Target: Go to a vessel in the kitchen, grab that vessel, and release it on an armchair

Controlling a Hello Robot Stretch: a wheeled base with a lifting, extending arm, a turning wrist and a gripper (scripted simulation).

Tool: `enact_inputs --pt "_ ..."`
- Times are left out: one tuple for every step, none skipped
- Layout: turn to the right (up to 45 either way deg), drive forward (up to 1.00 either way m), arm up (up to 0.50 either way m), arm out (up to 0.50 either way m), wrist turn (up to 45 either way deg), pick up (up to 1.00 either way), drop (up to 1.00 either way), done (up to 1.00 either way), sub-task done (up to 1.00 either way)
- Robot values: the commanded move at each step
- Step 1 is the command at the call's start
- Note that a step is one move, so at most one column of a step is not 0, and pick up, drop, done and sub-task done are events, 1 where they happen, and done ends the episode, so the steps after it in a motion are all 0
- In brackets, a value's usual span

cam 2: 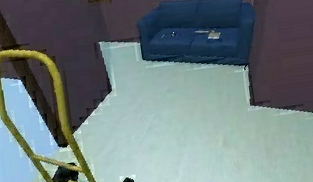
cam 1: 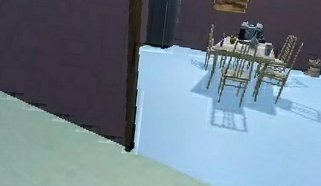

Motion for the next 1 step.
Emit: enact_inputs --pt "0.0 0.4 0.0 0.0 0.0 0.0 0.0 0.0 0.0"
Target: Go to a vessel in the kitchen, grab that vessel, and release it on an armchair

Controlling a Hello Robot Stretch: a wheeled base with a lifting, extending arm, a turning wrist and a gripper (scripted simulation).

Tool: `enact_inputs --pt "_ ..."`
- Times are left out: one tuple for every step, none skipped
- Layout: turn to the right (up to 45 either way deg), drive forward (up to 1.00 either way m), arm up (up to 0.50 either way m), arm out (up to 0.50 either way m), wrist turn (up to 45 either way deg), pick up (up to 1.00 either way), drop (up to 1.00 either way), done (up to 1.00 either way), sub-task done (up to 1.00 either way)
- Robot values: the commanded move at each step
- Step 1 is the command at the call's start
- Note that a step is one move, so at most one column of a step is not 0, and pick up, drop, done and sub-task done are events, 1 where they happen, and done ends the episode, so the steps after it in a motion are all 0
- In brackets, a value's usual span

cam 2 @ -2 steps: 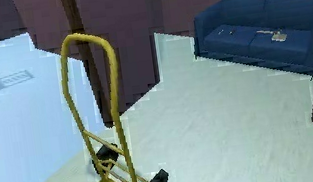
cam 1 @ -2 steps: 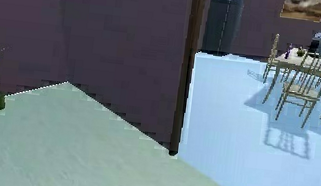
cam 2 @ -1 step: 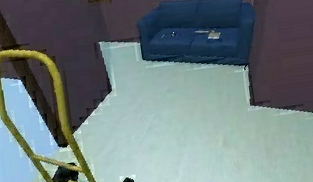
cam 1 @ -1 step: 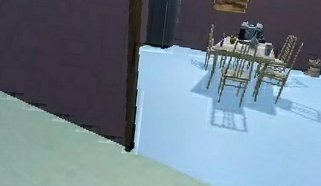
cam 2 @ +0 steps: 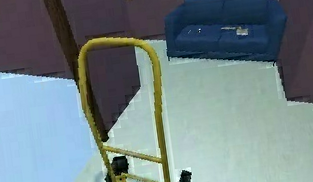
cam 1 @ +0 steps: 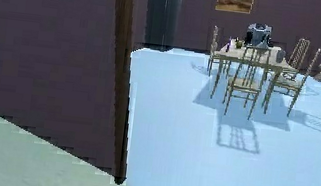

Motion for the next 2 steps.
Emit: enact_inputs --pt "15.0 0.0 0.0 0.0 0.0 0.0 0.0 0.0 0.0" --pt "0.0 1.0 0.0 0.0 0.0 0.0 0.0 0.0 0.0"
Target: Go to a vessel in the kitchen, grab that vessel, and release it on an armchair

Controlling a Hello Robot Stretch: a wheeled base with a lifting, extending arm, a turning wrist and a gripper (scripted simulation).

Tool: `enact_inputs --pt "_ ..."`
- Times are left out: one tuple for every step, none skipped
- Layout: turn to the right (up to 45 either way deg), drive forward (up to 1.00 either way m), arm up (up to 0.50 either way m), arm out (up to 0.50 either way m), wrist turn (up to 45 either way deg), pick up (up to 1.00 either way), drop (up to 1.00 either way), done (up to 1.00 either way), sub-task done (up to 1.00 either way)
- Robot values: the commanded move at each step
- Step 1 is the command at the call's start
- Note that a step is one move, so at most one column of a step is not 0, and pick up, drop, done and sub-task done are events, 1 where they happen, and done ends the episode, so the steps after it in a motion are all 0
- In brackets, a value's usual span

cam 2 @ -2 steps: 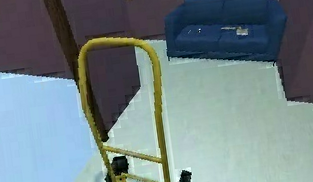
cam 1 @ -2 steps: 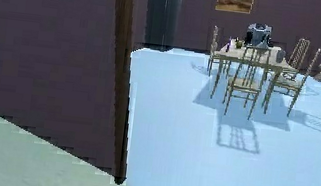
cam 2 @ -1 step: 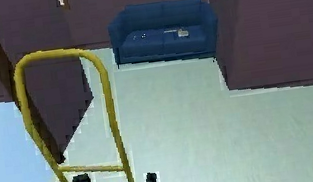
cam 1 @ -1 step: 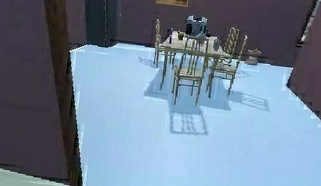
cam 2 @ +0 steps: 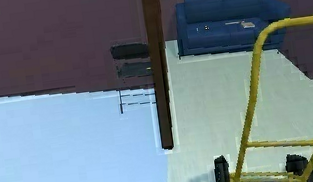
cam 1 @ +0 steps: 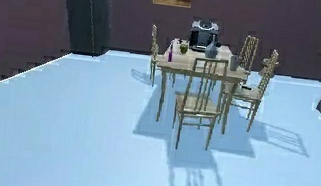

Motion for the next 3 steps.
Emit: enact_inputs --pt "3.0 0.0 0.0 0.0 0.0 0.0 0.0 0.0 0.0" --pt "0.0 0.35 0.0 0.0 0.0 0.0 0.0 0.0 0.0" --pt "-45.0 0.0 0.0 0.0 0.0 0.0 0.0 0.0 0.0"
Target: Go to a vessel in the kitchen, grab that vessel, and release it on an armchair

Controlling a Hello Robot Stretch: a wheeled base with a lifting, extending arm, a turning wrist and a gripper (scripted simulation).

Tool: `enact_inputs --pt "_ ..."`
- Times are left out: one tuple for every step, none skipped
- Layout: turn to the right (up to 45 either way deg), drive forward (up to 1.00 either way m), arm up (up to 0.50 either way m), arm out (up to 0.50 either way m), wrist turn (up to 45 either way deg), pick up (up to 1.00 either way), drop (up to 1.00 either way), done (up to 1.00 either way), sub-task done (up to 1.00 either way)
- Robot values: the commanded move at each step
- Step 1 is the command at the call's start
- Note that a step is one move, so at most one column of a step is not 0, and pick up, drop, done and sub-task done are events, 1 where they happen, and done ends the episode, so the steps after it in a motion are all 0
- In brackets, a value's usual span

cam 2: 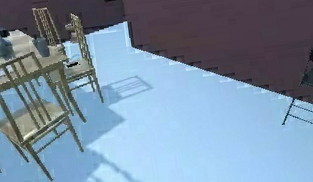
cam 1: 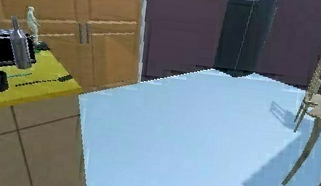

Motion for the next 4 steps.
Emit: enact_inputs --pt "-15.0 0.0 0.0 0.0 0.0 0.0 0.0 0.0 0.0" --pt "0.0 0.4 0.0 0.0 0.0 0.0 0.0 0.0 0.0" --pt "-21.0 0.0 0.0 0.0 0.0 0.0 0.0 0.0 0.0" --pt "0.0 0.05 0.0 0.0 0.0 0.0 0.0 0.0 0.0"
